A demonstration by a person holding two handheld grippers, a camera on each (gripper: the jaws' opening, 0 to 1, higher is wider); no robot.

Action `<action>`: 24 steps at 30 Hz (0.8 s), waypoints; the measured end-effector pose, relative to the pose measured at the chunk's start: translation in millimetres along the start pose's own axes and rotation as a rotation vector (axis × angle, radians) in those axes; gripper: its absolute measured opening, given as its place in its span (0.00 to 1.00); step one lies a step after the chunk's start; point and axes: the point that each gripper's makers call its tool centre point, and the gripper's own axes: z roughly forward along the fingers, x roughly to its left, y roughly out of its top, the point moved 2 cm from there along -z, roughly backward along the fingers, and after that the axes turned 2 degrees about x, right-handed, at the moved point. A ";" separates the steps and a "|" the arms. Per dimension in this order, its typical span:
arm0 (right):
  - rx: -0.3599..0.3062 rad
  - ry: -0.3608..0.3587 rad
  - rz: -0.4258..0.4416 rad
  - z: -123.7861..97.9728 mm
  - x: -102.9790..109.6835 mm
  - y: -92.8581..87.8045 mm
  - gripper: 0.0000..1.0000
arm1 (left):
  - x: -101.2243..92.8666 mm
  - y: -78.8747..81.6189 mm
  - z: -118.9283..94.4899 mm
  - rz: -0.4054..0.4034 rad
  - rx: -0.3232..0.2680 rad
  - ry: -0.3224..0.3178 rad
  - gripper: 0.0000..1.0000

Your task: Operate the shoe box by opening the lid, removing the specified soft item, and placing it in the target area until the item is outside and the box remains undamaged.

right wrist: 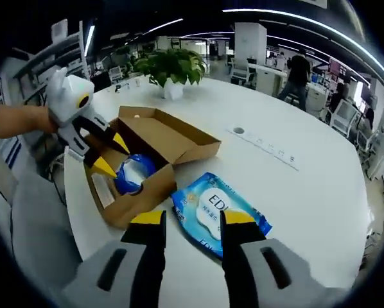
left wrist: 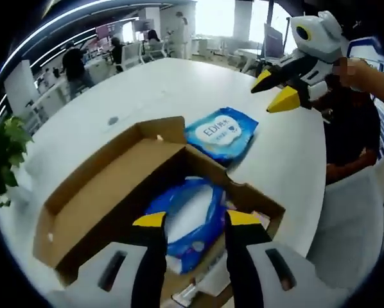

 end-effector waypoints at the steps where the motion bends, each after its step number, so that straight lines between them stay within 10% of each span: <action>1: -0.002 0.008 -0.018 1.7 3.2 1.9 0.30 | 0.4 -1.8 0.2 -0.001 0.001 -0.002 0.37; 24: -0.004 0.153 -0.229 59.8 57.9 36.1 0.26 | -7.0 -7.9 11.5 0.070 -0.032 -0.140 0.24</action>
